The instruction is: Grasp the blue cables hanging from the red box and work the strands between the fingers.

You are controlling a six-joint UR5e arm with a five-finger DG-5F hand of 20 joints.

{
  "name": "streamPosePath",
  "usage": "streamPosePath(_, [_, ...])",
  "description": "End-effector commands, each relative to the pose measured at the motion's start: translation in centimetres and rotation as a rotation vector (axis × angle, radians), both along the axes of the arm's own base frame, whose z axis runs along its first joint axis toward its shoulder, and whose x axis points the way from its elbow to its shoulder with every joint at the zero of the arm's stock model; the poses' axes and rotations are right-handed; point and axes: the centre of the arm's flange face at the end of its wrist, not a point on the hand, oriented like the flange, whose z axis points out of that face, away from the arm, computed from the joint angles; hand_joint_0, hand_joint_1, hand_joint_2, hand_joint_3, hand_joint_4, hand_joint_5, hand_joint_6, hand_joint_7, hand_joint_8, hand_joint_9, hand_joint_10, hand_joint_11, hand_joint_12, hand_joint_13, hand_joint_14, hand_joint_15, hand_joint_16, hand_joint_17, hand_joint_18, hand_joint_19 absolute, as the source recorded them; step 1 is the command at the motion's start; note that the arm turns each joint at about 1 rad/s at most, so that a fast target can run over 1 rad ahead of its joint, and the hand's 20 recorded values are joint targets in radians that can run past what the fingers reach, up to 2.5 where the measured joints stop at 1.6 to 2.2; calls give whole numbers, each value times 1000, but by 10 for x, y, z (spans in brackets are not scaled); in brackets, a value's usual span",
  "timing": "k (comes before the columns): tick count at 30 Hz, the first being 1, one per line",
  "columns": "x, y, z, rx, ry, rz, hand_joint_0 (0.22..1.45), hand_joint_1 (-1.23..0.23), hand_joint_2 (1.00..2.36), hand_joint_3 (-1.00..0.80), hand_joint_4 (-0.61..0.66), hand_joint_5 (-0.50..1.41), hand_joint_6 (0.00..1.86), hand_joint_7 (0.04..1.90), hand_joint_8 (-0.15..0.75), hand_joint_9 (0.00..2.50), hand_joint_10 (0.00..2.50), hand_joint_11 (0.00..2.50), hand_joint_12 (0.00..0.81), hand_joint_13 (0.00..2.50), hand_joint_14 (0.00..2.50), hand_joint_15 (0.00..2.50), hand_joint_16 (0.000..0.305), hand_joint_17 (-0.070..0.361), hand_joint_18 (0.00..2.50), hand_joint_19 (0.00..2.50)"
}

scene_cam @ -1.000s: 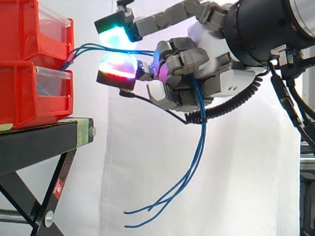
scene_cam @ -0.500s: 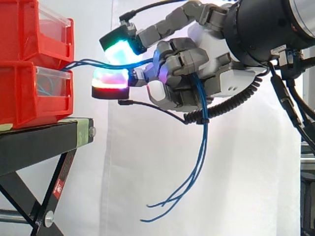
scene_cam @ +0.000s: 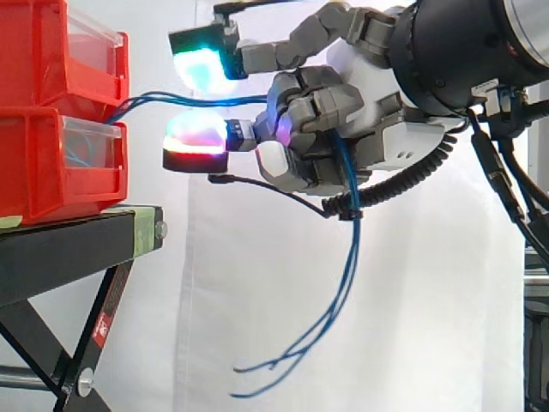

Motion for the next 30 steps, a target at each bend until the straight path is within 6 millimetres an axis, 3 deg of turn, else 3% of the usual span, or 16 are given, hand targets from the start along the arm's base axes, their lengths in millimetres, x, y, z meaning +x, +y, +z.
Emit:
streamPosePath(1, [0,0,1,1,-2,-1,796,-618,1012,-701,270,257,8,1298,524,1955,2500,2500,623,1986,2500,1614,246,185,2500,585])
streamPosePath(3, [0,1,0,0,-1,1,788,-642,1011,-696,256,199,3,1330,524,1955,2500,2500,623,1986,2500,1614,246,185,2500,585])
streamPosePath(6, [0,2,0,-1,1,2,822,-720,1012,-646,223,75,153,1328,524,1955,2500,2500,623,1986,2500,1614,246,185,2500,585])
streamPosePath(8, [0,2,0,0,-1,2,895,-763,1015,-576,207,-21,438,1232,524,1955,2500,2500,623,1986,2500,1614,246,185,2500,585])
streamPosePath(9, [0,3,0,0,-1,4,896,-764,1015,-574,208,-25,457,1227,524,1955,2500,2500,623,1986,2500,1614,246,185,2500,585])
streamPosePath(11, [-1,3,0,-1,1,4,935,-771,1017,-520,213,-68,671,1145,524,1955,2500,2500,623,1986,2500,1614,246,185,2500,585])
streamPosePath(17, [-1,4,0,-1,1,5,1006,-756,1018,-452,215,-89,966,1050,524,1955,2500,2500,623,1986,2500,1614,246,185,2500,585])
streamPosePath(30, [0,4,-1,-1,1,5,964,-646,1013,-58,237,-86,1158,1006,524,1955,2500,2500,623,1986,2500,1614,246,185,2500,585])
